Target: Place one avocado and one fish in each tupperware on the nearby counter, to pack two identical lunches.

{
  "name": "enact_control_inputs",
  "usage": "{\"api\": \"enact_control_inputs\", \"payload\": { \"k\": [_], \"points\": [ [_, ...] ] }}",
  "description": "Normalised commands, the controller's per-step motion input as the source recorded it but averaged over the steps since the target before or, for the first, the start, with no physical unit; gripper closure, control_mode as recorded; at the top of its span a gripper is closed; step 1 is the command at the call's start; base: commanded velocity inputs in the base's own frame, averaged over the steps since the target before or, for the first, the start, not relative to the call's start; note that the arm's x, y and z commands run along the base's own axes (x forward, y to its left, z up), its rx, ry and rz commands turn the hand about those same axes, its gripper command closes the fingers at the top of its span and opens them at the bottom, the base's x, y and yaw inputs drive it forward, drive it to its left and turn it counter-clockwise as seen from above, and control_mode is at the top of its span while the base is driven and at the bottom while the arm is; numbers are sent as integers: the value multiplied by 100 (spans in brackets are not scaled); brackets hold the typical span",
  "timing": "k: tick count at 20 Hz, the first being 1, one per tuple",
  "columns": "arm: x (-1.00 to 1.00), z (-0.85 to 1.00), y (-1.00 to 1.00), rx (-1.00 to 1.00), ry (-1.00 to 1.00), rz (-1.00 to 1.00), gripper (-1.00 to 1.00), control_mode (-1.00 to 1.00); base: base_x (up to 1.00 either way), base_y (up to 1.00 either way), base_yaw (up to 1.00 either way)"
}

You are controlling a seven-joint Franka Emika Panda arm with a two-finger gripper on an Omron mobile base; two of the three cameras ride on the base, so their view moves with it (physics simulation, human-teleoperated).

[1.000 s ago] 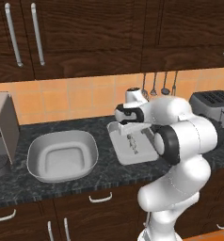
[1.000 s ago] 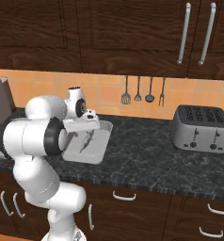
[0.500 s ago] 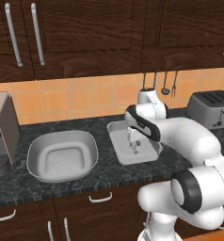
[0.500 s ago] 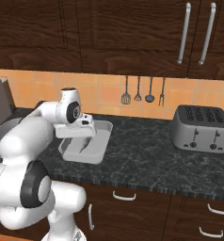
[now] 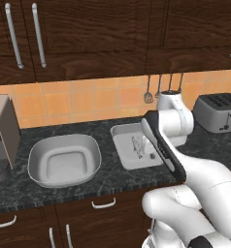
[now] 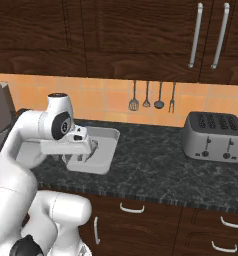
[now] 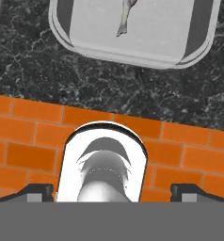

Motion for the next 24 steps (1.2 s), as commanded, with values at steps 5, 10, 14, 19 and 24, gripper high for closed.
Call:
{"api": "enact_control_inputs", "payload": {
  "k": [5, 10, 14, 19, 24],
  "points": [
    [-100, 11, 0, 0, -9, 0, -100, -100, 0, 0, 0],
    [-21, 2, 1, 0, -7, 0, -100, -100, 0, 0, 0],
    [0, 0, 0, 0, 0, 0, -100, 100, -33, -4, -6],
    [0, 0, 0, 0, 0, 0, -100, 100, -100, -58, -33],
    [0, 0, 0, 0, 0, 0, -100, 100, -71, -83, -51]
  ]
}}
